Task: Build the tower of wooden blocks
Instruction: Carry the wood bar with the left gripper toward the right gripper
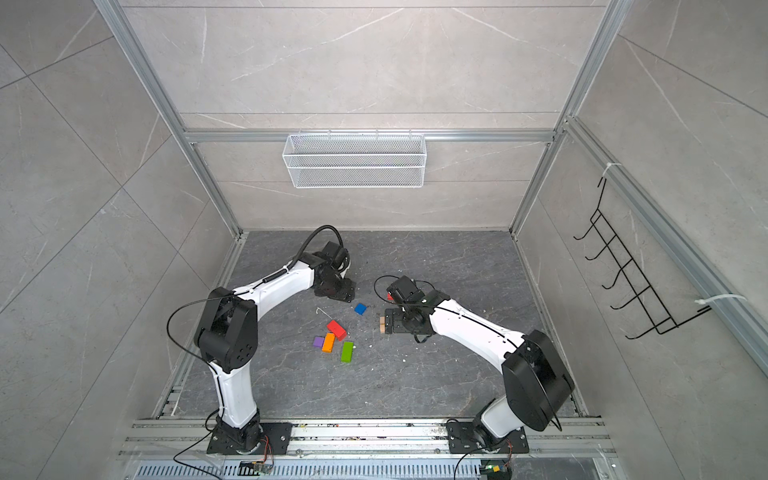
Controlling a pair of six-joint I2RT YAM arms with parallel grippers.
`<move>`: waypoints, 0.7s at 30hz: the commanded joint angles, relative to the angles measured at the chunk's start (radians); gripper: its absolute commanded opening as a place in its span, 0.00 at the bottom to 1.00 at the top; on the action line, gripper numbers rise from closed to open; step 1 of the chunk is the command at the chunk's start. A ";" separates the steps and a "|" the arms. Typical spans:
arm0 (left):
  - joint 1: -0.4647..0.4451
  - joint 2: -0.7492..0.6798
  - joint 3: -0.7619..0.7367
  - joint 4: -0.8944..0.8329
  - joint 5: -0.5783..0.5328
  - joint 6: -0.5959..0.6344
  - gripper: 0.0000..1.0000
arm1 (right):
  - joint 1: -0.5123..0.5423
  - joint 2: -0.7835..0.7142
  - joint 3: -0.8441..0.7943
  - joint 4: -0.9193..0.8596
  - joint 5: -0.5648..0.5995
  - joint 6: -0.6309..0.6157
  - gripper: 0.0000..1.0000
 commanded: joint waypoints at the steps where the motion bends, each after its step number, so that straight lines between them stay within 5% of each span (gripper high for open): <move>1: -0.050 -0.070 -0.040 0.005 0.023 -0.129 0.39 | -0.010 -0.043 -0.021 0.040 0.034 0.032 0.99; 21: -0.448 -0.159 -0.222 0.041 -0.038 -0.499 0.40 | -0.146 -0.143 -0.090 0.092 0.025 -0.013 1.00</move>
